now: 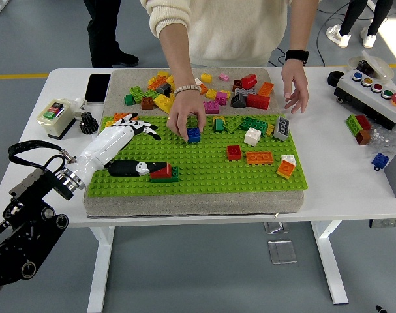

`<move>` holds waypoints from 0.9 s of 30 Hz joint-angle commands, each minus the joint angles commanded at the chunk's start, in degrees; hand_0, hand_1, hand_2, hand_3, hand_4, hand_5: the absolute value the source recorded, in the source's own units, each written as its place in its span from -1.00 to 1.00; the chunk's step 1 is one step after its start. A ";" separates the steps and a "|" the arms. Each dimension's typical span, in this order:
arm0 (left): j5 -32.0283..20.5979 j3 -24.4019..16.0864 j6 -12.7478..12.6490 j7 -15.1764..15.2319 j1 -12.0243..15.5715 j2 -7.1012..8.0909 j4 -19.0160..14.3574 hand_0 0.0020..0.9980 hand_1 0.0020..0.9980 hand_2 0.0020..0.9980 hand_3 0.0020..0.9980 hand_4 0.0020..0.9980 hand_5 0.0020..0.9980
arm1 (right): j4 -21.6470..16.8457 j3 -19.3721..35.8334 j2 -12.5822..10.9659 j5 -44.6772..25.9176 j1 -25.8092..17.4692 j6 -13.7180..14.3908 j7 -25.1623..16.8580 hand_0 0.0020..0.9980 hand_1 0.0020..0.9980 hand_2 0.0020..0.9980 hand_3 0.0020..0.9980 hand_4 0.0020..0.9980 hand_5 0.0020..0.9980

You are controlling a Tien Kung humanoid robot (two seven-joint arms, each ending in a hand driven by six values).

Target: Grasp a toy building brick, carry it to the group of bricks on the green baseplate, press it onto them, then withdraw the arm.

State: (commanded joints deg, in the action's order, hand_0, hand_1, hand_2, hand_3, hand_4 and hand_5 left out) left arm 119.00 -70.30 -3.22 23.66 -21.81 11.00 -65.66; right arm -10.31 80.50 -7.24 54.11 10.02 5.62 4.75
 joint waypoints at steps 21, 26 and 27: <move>-2.45 -2.65 1.95 -0.85 -4.97 -0.71 3.98 0.68 0.54 0.57 0.64 1.00 -0.38 | 0.00 0.05 0.18 -0.57 0.09 0.40 -0.12 0.52 0.36 0.46 0.33 0.86 0.00; -4.27 -3.03 1.25 -0.25 -5.37 -0.95 4.94 0.49 0.41 0.44 0.52 1.00 -0.55 | 0.00 -0.17 0.20 -0.45 0.09 0.44 -0.03 0.52 0.36 0.46 0.33 0.86 0.00; -4.72 -3.04 0.99 -0.07 -5.43 -0.99 5.10 0.49 0.41 0.44 0.52 1.00 -0.55 | 0.00 -0.21 0.21 -0.45 0.08 0.46 -0.02 0.52 0.36 0.46 0.33 0.86 0.00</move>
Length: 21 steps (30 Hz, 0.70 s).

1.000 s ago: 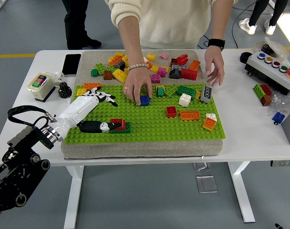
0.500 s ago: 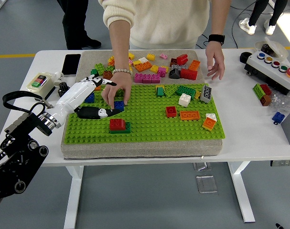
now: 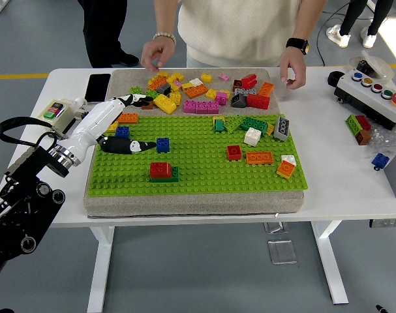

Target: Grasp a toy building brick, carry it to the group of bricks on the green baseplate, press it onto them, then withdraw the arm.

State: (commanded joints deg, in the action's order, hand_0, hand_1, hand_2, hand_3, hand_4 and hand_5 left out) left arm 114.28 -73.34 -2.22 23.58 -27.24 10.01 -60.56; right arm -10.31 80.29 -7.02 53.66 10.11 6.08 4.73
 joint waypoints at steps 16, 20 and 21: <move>-4.33 -0.29 -0.76 2.23 -1.01 -0.35 1.61 0.24 0.23 0.18 0.21 -0.10 -1.00 | 0.00 -0.52 0.08 0.04 0.04 0.14 0.09 0.52 0.36 0.46 0.33 0.86 0.00; -4.87 -0.36 -0.27 2.33 -1.08 -0.38 1.83 0.31 0.29 0.24 0.21 0.11 -0.93 | 0.00 -0.57 0.09 0.08 0.03 0.16 0.08 0.52 0.36 0.46 0.33 0.86 0.00; -4.91 -0.37 -0.24 2.35 -1.08 -0.38 1.85 0.31 0.29 0.24 0.21 0.11 -0.93 | 0.00 -0.58 0.09 0.08 0.03 0.17 0.07 0.52 0.36 0.46 0.33 0.86 0.00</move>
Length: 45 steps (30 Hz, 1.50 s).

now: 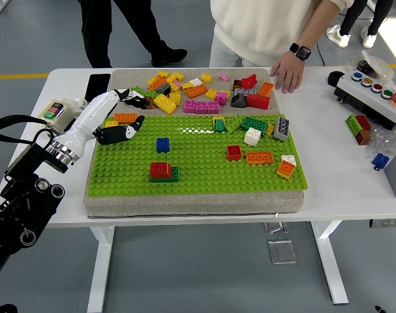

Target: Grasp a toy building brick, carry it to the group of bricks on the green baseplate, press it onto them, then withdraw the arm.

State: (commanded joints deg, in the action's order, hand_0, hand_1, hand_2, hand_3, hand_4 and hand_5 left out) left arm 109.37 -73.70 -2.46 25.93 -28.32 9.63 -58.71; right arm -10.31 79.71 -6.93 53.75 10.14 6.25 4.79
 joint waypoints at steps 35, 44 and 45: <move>18.14 3.26 5.60 -4.96 -9.41 -3.80 11.61 0.47 0.44 0.36 0.41 0.79 -0.55 | 0.00 0.20 -0.34 -0.31 0.40 0.03 -0.16 0.52 0.36 0.46 0.33 0.86 0.00; 20.26 5.82 5.03 -5.36 -12.70 -4.55 16.36 0.48 0.44 0.35 0.37 0.74 -0.56 | 0.00 -0.18 -0.27 -0.12 0.45 0.01 -0.20 0.52 0.36 0.46 0.33 0.86 0.01; 20.33 6.38 5.17 -5.43 -13.11 -4.57 16.92 0.48 0.44 0.35 0.37 0.74 -0.56 | 0.00 -0.23 -0.28 -0.09 0.48 0.01 -0.19 0.52 0.36 0.46 0.33 0.86 0.01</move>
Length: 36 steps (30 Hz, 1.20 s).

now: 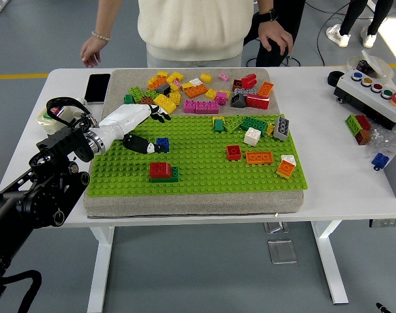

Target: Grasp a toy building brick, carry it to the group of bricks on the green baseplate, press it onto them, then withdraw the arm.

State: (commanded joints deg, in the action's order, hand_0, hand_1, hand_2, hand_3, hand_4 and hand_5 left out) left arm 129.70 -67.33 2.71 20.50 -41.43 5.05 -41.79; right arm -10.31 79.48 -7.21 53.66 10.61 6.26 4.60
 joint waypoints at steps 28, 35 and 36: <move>-4.81 12.58 -2.08 0.48 -10.07 -1.05 17.09 0.48 0.43 0.34 0.33 0.77 -0.48 | 0.00 -1.00 -0.37 0.51 0.78 -0.38 0.39 0.52 0.36 0.46 0.33 0.86 0.01; -5.64 13.63 -2.61 0.36 -10.58 -1.61 18.61 0.48 0.42 0.33 0.30 0.77 -0.48 | 0.00 -0.99 -0.33 0.47 0.90 -0.42 0.32 0.52 0.36 0.46 0.33 0.86 0.00; -5.80 13.77 -2.68 0.34 -10.65 -1.68 18.83 0.48 0.42 0.33 0.30 0.77 -0.48 | 0.00 -0.99 -0.32 0.48 0.91 -0.43 0.31 0.52 0.36 0.46 0.33 0.86 0.00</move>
State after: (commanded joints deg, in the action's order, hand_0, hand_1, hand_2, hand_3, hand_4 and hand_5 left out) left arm 123.89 -53.56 0.03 20.84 -52.08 3.37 -22.96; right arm -10.31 78.49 -7.53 54.13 11.52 5.83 4.91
